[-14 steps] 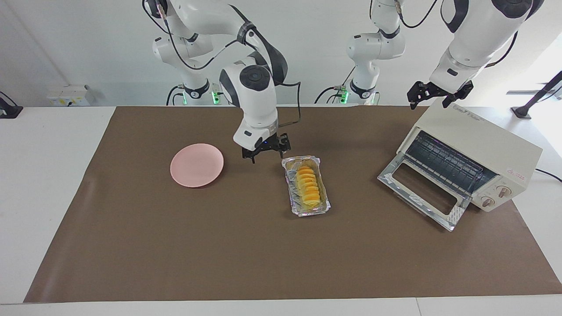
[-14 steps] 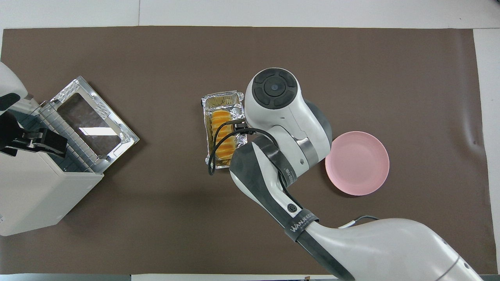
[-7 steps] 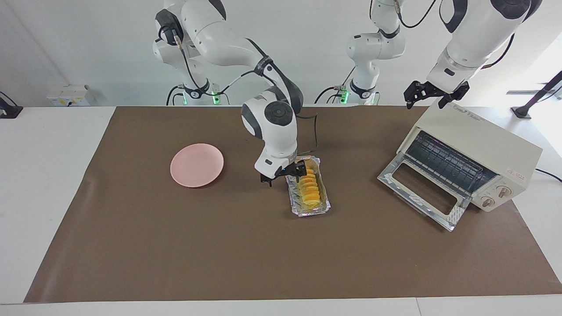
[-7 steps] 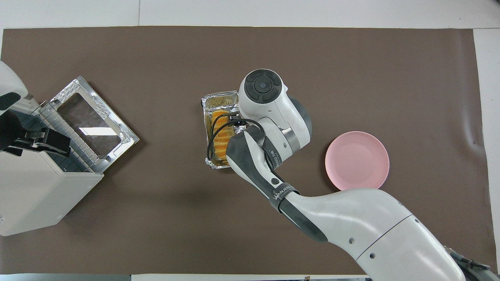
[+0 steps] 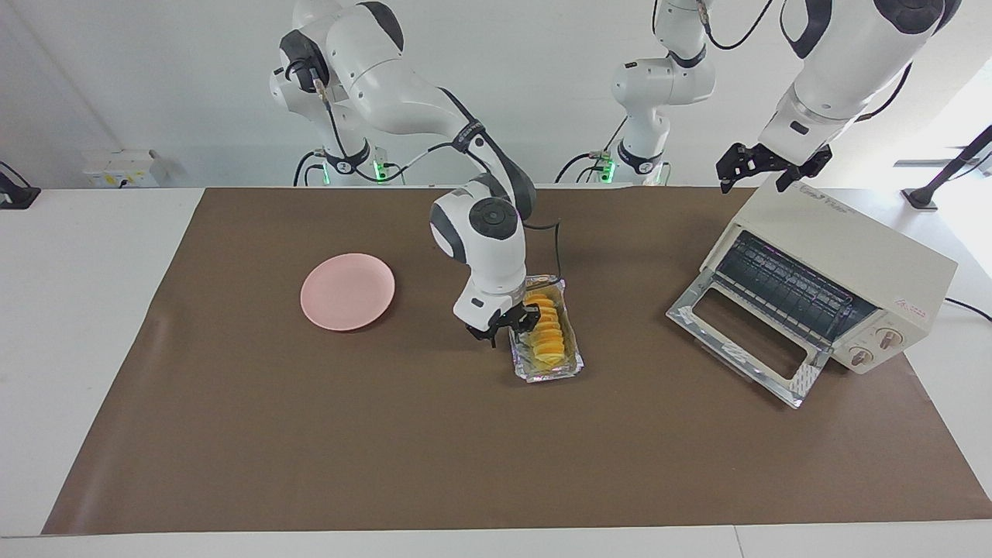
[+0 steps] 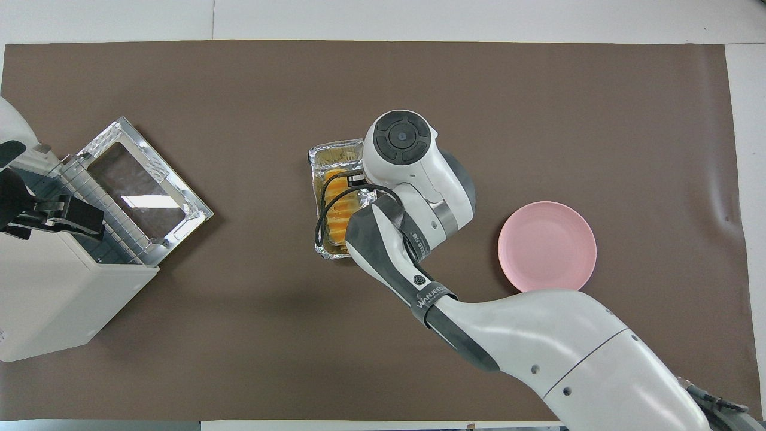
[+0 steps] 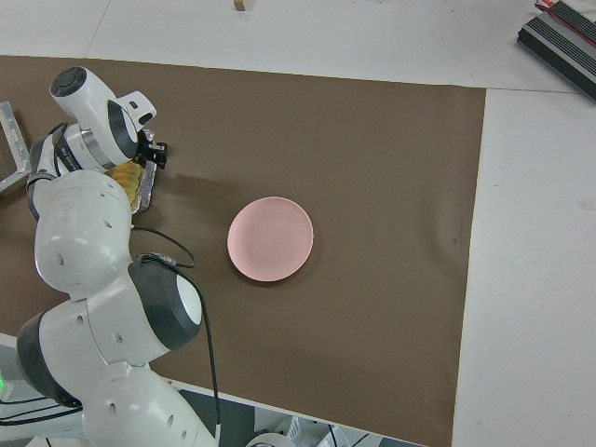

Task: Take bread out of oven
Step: 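Grasp the foil tray with the right gripper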

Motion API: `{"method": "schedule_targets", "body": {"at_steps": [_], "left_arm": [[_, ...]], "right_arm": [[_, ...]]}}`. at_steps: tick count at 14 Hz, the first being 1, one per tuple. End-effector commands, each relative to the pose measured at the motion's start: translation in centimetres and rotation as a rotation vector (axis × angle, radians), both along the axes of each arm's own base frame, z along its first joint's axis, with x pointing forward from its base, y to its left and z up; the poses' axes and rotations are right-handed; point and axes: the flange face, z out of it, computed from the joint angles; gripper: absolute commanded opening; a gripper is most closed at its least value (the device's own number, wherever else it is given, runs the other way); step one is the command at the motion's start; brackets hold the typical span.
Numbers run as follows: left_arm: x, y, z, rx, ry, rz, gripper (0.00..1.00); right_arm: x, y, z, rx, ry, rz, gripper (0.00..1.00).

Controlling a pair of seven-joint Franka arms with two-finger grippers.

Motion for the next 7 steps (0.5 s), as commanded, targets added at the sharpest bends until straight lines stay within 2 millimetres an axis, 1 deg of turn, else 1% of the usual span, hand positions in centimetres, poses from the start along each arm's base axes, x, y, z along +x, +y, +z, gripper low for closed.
{"method": "schedule_targets", "body": {"at_steps": [1, 5, 6, 7], "left_arm": [[-0.8, 0.3, 0.1, -0.020, -0.017, 0.001, 1.00], [-0.8, 0.3, 0.0, -0.020, -0.015, 0.001, 1.00], [-0.8, 0.3, 0.1, -0.019, -0.019, 0.001, 1.00], [-0.8, 0.3, 0.1, -0.020, -0.017, 0.002, 1.00]], "right_arm": [[-0.4, 0.0, -1.2, 0.007, -0.011, 0.006, 0.00], [-0.4, 0.0, -1.0, 0.001, -0.012, 0.015, 0.00], [-0.3, -0.1, -0.8, 0.000, -0.011, 0.027, 0.00], [-0.1, -0.1, 0.0, 0.008, -0.011, 0.021, 0.00]]}}
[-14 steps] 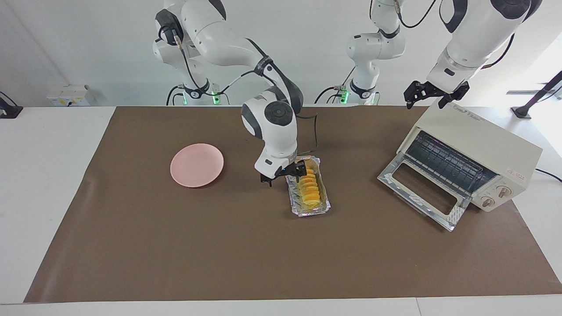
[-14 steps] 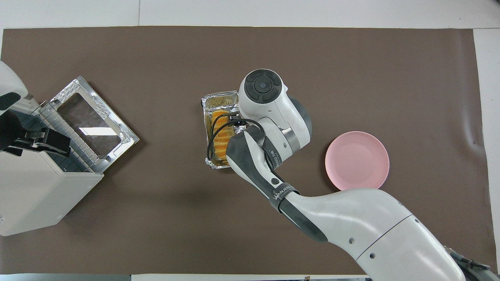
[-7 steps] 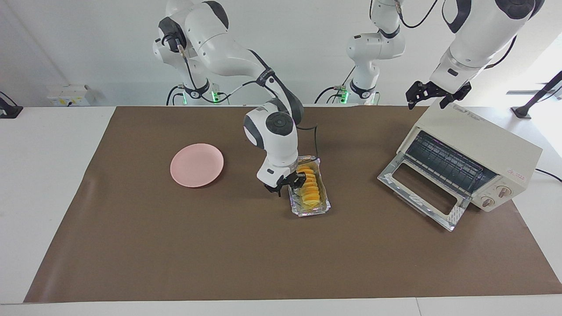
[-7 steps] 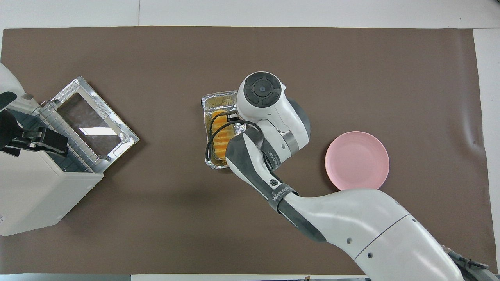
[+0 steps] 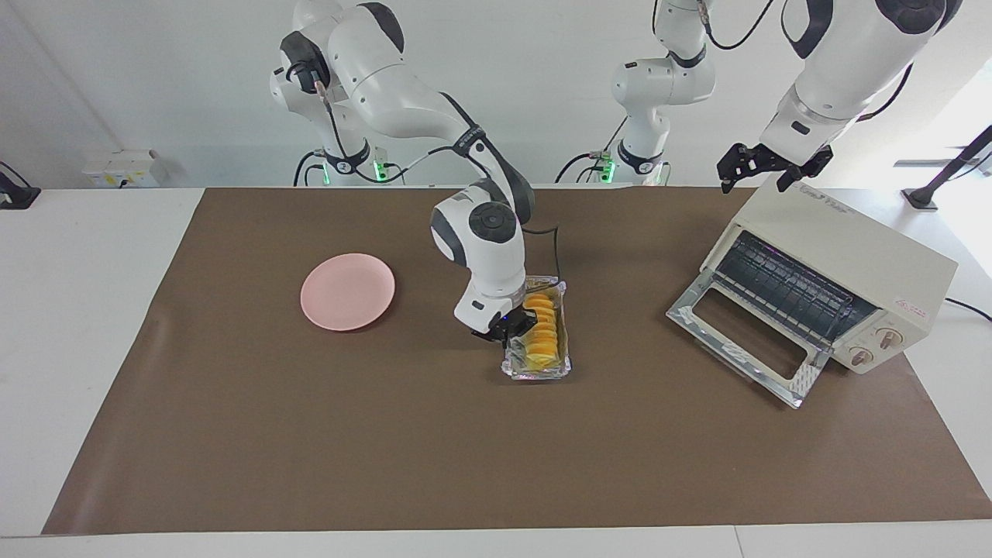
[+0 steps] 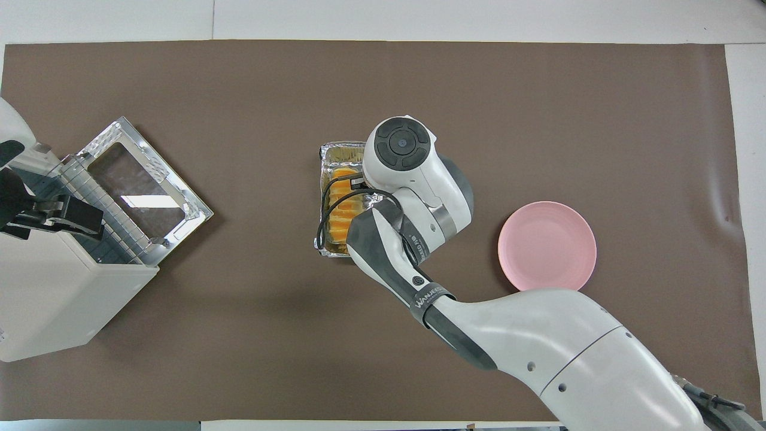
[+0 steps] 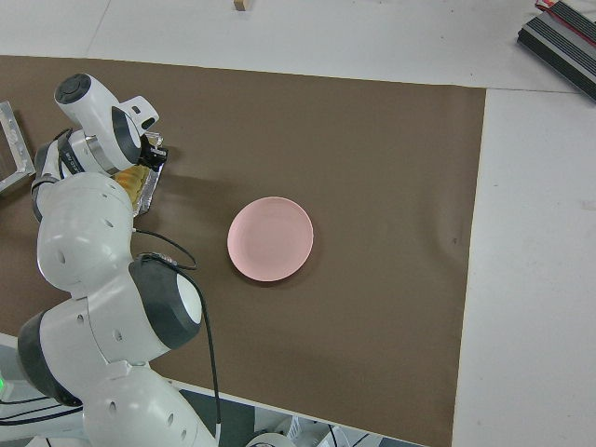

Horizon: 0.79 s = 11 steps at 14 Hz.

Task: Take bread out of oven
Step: 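Grasp the foil tray with the right gripper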

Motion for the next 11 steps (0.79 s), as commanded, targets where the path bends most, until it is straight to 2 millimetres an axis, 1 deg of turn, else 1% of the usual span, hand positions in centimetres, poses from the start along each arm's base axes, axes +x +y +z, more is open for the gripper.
{"method": "schedule_targets", "body": {"at_steps": [1, 2, 3, 4, 6, 7, 8, 9, 11], "left_arm": [[-0.9, 0.2, 0.1, -0.020, -0.017, 0.001, 1.00], [-0.8, 0.2, 0.0, -0.020, -0.017, 0.000, 1.00], [-0.8, 0.2, 0.0, -0.020, -0.017, 0.000, 1.00], [-0.8, 0.2, 0.0, -0.020, -0.017, 0.001, 1.00], [-0.8, 0.2, 0.0, -0.020, -0.017, 0.001, 1.00], [-0.8, 0.2, 0.0, -0.020, -0.017, 0.001, 1.00], [-0.8, 0.2, 0.0, -0.020, -0.017, 0.000, 1.00], [-0.8, 0.2, 0.0, -0.020, -0.017, 0.001, 1.00], [-0.8, 0.2, 0.0, -0.020, -0.017, 0.001, 1.00]], "right_arm": [[0.5, -0.7, 1.0, -0.004, 0.016, 0.005, 0.00], [1.1, -1.1, 1.8, -0.016, 0.040, -0.004, 0.00], [2.1, -1.4, 4.0, 0.011, 0.057, -0.030, 0.00], [3.4, -3.1, 5.4, 0.026, 0.081, -0.067, 0.00], [5.6, -7.6, 7.6, 0.014, 0.107, -0.078, 0.00], [6.7, -10.1, 8.0, 0.009, 0.116, -0.074, 0.00], [7.9, -13.0, 7.9, 0.011, 0.111, -0.079, 0.00], [8.7, -14.8, 7.5, 0.000, 0.101, -0.070, 0.00], [10.3, -19.6, 7.0, -0.005, 0.086, -0.054, 0.00]]}}
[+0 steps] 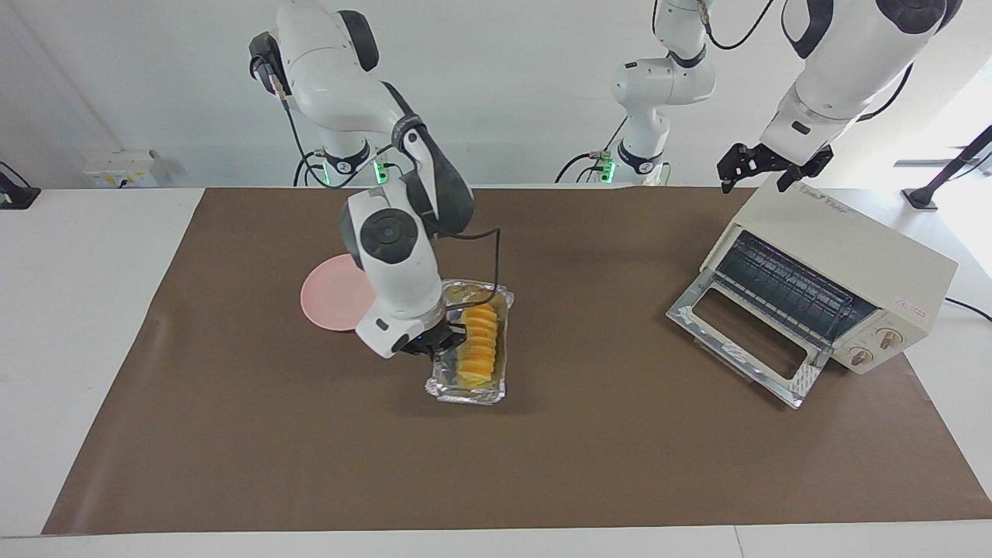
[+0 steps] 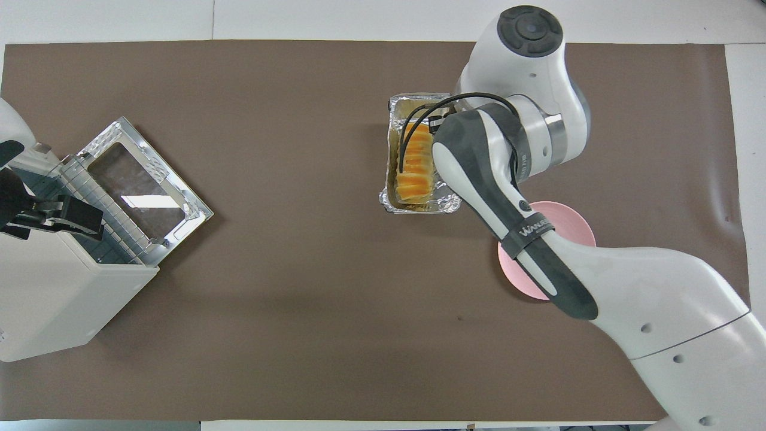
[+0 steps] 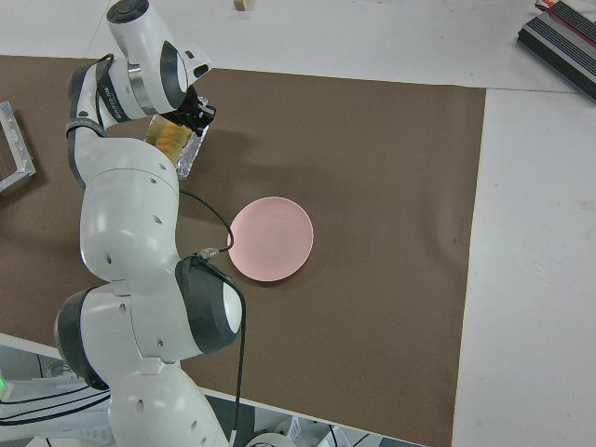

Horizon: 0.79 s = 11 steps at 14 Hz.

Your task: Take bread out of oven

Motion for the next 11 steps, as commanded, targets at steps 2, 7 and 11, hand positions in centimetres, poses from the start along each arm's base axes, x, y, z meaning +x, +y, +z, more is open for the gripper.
{"method": "schedule_targets", "body": {"at_steps": [2, 7, 11], "left_arm": [[-0.8, 0.2, 0.0, -0.020, -0.015, -0.001, 1.00], [-0.8, 0.2, 0.0, -0.020, -0.016, 0.001, 1.00], [-0.8, 0.2, 0.0, -0.020, -0.016, -0.001, 1.00]], "right_arm": [[3.2, -9.0, -1.5, 0.032, -0.042, 0.032, 0.00], [4.8, -15.3, -6.0, 0.044, -0.039, 0.100, 0.00], [5.2, -15.8, -5.7, 0.048, -0.083, 0.185, 0.00]]}}
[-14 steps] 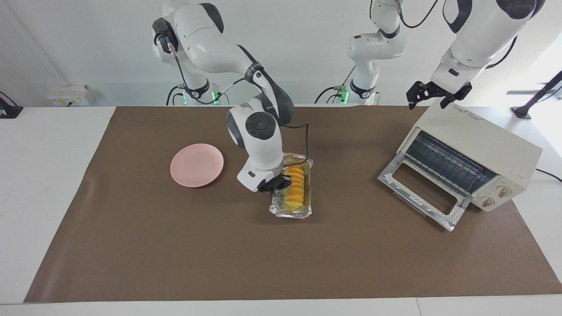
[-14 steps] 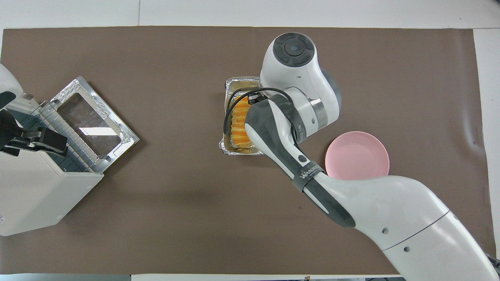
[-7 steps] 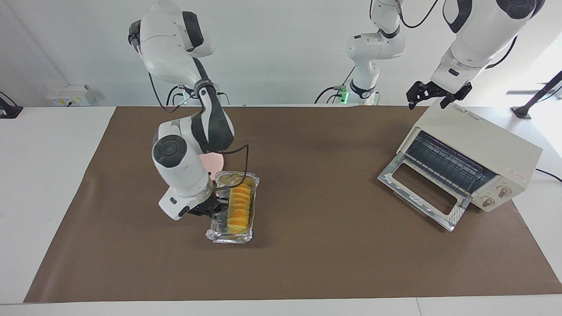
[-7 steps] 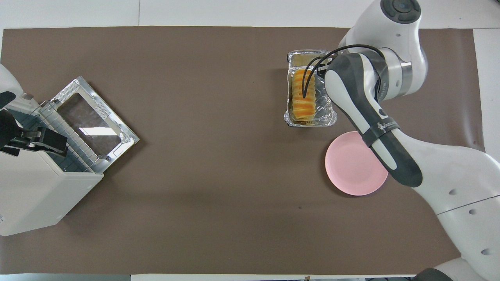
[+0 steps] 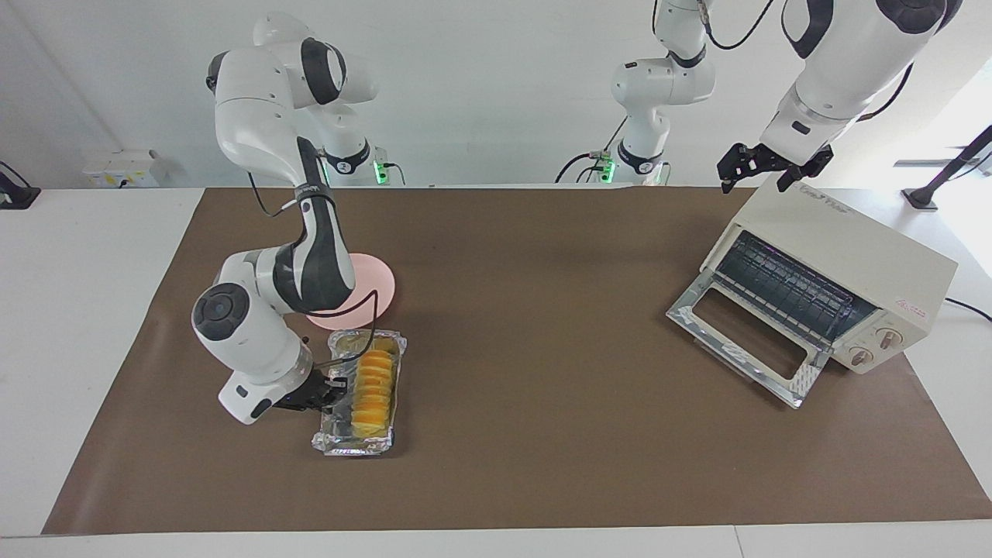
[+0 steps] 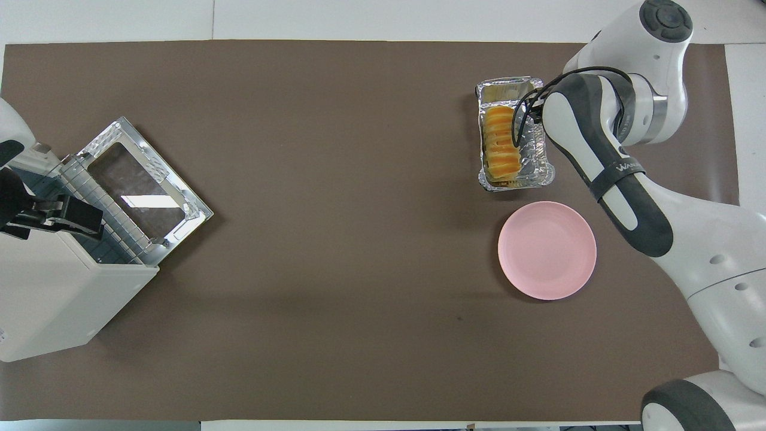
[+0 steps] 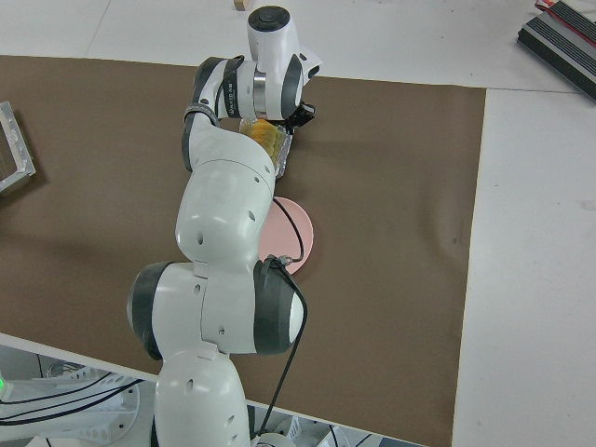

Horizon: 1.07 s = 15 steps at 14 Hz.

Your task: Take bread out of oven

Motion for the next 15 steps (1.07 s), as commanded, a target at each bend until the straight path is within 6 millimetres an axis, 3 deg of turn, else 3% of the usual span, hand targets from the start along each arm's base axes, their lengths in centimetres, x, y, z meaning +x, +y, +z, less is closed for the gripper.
{"method": "schedule_targets", "body": {"at_steps": [1, 3, 5, 6, 9, 12, 15], "left_arm": [[-0.8, 0.2, 0.0, -0.020, -0.016, 0.001, 1.00], [-0.8, 0.2, 0.0, -0.020, -0.016, 0.001, 1.00], [-0.8, 0.2, 0.0, -0.020, -0.016, -0.001, 1.00], [-0.8, 0.2, 0.0, -0.020, -0.016, -0.001, 1.00], [-0.8, 0.2, 0.0, -0.019, -0.014, 0.001, 1.00], [-0.9, 0.2, 0.1, -0.019, -0.016, 0.001, 1.00], [-0.8, 0.2, 0.0, -0.020, -0.016, -0.001, 1.00]], "right_arm": [[0.5, 0.0, 0.7, 0.015, -0.043, 0.072, 0.00], [0.4, 0.0, 0.7, 0.009, -0.042, 0.074, 0.00], [0.2, -0.1, 0.9, -0.008, -0.034, 0.093, 0.67], [0.0, -0.1, 1.4, -0.020, -0.028, 0.100, 0.72], [-0.6, 1.1, 2.4, -0.044, 0.007, 0.128, 0.71], [-1.1, 4.4, 2.4, -0.055, 0.024, 0.149, 0.65], [-1.0, 6.2, 2.4, -0.078, -0.018, 0.146, 0.62]]}}
